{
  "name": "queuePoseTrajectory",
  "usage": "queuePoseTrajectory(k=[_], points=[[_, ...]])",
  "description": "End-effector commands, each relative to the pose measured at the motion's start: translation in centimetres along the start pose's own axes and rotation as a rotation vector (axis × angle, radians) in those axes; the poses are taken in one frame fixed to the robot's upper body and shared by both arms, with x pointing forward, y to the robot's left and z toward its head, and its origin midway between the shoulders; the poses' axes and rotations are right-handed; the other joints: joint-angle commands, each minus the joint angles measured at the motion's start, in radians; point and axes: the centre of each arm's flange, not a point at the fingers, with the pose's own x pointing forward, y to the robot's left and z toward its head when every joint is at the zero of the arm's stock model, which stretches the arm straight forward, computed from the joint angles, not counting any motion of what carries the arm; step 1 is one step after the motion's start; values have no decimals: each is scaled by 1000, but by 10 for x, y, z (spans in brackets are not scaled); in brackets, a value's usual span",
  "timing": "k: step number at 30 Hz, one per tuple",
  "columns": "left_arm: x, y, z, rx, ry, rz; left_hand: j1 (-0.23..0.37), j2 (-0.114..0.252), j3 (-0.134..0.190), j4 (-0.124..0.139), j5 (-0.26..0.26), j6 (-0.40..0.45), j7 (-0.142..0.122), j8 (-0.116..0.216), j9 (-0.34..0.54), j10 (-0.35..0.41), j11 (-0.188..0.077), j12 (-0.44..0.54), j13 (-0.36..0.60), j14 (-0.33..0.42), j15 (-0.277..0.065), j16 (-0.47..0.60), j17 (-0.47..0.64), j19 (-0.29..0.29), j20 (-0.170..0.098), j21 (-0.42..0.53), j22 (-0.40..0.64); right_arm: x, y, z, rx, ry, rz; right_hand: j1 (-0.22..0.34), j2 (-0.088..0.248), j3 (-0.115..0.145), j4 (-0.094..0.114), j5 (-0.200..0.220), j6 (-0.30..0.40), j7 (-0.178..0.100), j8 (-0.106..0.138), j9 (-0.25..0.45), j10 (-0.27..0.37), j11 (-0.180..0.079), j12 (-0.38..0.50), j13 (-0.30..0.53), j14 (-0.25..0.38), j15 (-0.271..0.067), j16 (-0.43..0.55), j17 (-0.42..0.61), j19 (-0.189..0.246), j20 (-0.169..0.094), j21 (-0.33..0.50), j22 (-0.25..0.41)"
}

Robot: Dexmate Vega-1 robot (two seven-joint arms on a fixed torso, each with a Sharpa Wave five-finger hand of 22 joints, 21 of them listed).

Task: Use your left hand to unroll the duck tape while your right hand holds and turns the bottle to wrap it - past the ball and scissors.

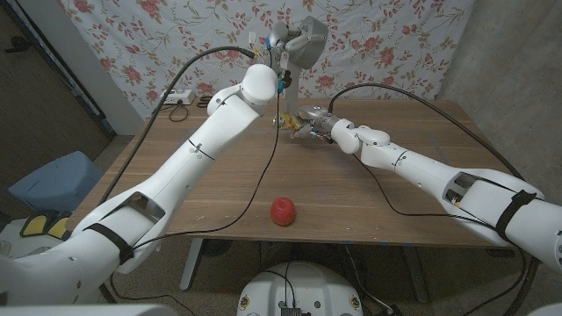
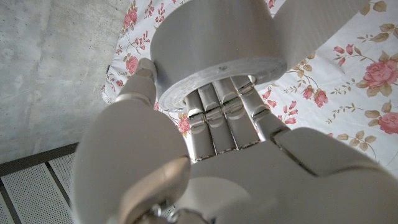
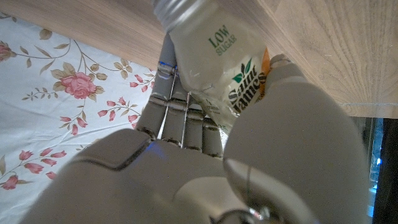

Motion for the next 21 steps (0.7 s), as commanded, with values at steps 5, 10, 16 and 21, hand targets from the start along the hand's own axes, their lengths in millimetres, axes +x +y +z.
queuePoseTrajectory(k=[5,10,16,21], points=[[-34,19,18,160,29,51,204,197,2,0,-3,30,29,-4,0,142,-140,-8,-2,43,-87,-5,-1,-3,7,14,-2,2,-8,0,1,-4,-17,231,234,1,3,8,309,-250,3,6,256,-246,-5,4,310,-393,-1,6,-79,-238,6,-1],[-33,18,14,113,43,-4,204,196,1,1,-4,31,28,-7,-1,141,-143,-15,-9,42,-86,-7,-1,-4,5,19,-4,3,-9,0,0,-11,-11,232,233,1,3,8,308,-253,2,6,256,-247,-7,5,308,-394,-3,6,-81,-239,8,-1],[-25,7,4,105,29,-18,205,196,1,2,-4,31,26,-11,-3,143,-143,-20,-16,42,-86,-11,-4,-4,3,24,-6,2,-9,0,7,-18,-14,231,233,-1,4,9,308,-255,2,7,254,-248,-9,7,307,-392,-5,7,-83,-239,10,-2],[-14,-16,-10,43,-5,-5,204,196,0,3,-5,25,22,-18,-5,139,-147,-27,-23,39,-86,-16,-7,-11,-5,28,-8,2,-10,0,2,-14,-22,231,234,-1,6,9,308,-255,2,7,255,-246,-11,7,308,-393,-6,8,-85,-239,11,-2]])
